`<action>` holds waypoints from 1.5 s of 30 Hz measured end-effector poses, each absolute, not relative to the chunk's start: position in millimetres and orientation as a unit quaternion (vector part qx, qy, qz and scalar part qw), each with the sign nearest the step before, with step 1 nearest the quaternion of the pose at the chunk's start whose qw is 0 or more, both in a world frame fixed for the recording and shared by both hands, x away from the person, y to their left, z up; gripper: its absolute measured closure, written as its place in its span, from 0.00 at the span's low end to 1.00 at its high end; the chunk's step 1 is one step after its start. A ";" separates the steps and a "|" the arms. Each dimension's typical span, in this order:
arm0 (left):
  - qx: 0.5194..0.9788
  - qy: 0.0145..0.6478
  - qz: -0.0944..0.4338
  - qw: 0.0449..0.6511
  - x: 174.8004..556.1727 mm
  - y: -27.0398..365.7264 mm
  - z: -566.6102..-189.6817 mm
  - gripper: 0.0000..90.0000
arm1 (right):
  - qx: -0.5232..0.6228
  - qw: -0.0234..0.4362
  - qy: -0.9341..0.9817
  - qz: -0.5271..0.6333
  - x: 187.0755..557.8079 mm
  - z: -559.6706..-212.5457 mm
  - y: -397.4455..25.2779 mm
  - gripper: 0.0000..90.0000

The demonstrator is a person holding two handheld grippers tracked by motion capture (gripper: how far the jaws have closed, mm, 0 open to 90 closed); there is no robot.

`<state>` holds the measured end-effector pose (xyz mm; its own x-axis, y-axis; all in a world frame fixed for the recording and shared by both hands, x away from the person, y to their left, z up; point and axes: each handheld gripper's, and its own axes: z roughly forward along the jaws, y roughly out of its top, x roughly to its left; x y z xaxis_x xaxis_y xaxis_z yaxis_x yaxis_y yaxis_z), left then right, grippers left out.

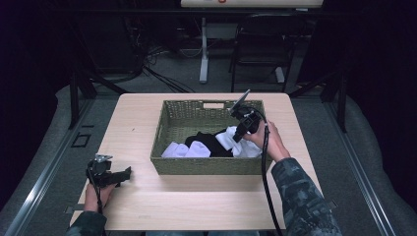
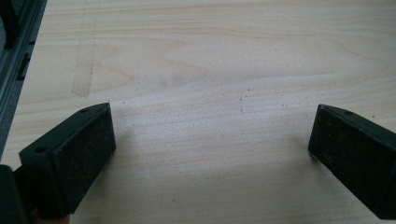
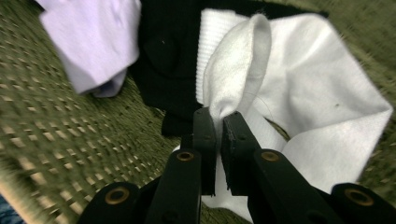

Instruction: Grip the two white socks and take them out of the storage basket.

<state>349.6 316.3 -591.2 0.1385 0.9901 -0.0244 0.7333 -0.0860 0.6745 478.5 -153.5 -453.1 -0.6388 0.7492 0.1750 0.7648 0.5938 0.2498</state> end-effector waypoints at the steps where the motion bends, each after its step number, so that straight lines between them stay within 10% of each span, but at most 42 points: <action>1: 0.700 0.615 0.229 0.280 349.6 316.3 -591.2 0.01 | -0.424 0.026 -0.892 -0.152 478.5 -453.1 -153.5 0.95; 45: 0.702 0.615 0.224 0.279 349.4 316.6 -590.4 0.00 | -0.401 -0.011 -0.907 -0.127 486.0 -313.0 -135.9 0.95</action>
